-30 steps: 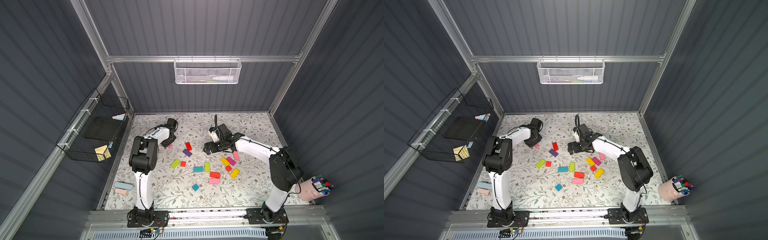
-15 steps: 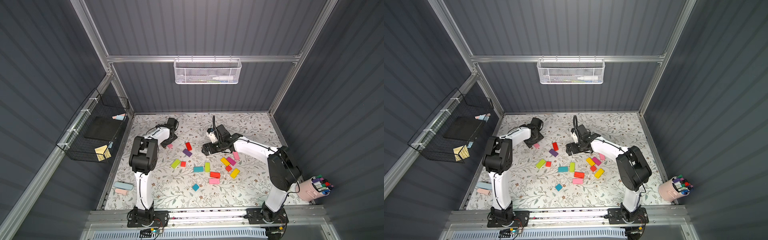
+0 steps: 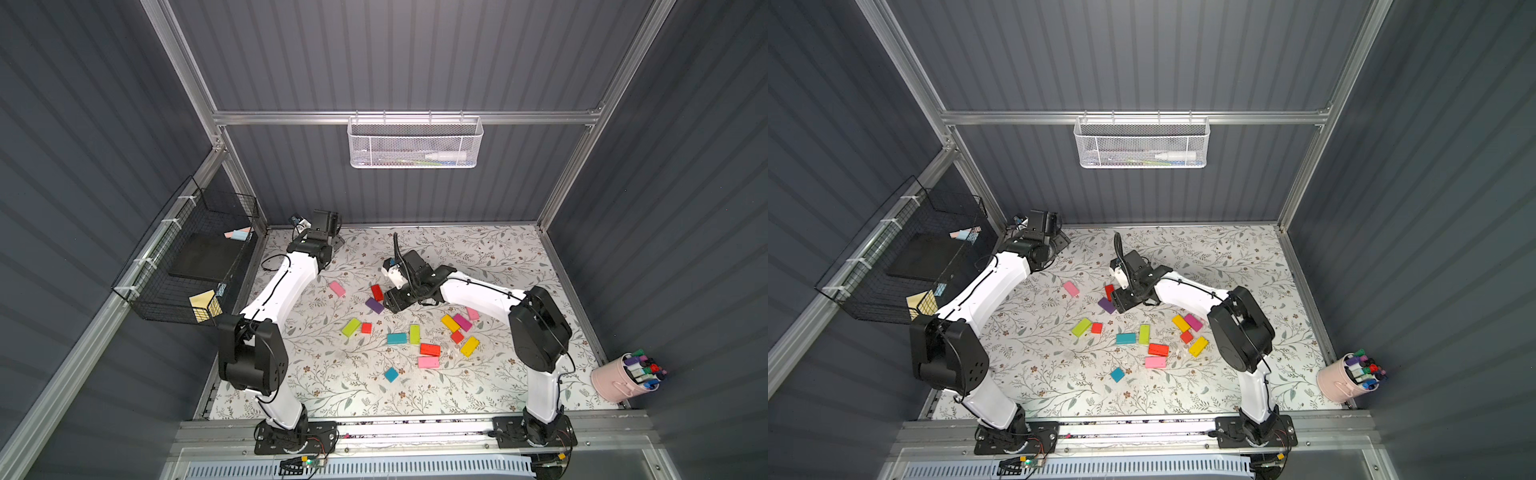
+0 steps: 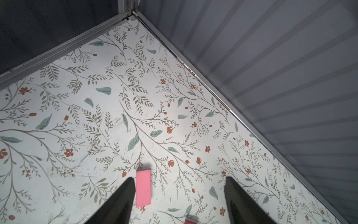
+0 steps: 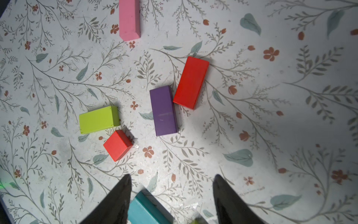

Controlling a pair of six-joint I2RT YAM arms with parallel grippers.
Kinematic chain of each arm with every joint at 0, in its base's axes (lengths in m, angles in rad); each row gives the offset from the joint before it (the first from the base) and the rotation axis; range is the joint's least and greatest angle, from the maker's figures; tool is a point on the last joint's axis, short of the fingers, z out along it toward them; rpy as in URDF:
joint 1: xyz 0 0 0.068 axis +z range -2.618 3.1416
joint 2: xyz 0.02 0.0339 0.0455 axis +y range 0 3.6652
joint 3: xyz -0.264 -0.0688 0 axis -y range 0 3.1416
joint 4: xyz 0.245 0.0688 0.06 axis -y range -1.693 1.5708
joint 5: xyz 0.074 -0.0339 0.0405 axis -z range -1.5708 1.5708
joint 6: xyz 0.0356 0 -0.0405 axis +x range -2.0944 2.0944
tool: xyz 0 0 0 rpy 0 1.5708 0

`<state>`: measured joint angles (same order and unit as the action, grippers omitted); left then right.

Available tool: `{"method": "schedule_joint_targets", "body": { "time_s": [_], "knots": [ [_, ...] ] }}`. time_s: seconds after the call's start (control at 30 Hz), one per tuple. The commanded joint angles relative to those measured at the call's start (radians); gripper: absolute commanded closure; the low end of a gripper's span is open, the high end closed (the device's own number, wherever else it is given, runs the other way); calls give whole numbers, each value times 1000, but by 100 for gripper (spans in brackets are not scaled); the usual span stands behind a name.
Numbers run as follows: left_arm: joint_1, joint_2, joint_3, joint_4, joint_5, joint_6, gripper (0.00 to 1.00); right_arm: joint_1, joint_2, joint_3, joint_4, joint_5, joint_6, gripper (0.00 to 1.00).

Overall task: Assemble the letter v with building blocks
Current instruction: Move the building block to the center of the board, then assemble the building block at the center of the board.

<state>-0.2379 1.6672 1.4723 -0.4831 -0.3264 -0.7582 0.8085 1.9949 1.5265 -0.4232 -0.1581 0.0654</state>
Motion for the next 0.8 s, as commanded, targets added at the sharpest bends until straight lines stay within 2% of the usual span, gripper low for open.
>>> {"method": "schedule_joint_targets", "body": {
  "time_s": [0.0,0.1,0.33,0.53,0.77],
  "knots": [
    [-15,-77,-95,60,52,79,25,45,58,72,-83,57,-54,30],
    [-15,-149,-123,90,70,129,25,68,110,120,-98,84,-55,30],
    [-15,-281,-152,161,211,192,23,83,197,207,-135,120,-48,35],
    [-14,-293,-141,153,237,190,22,84,258,269,-169,161,-50,42],
    [-9,-302,-169,154,214,185,21,87,307,312,-197,144,-79,48]
  ]
}}
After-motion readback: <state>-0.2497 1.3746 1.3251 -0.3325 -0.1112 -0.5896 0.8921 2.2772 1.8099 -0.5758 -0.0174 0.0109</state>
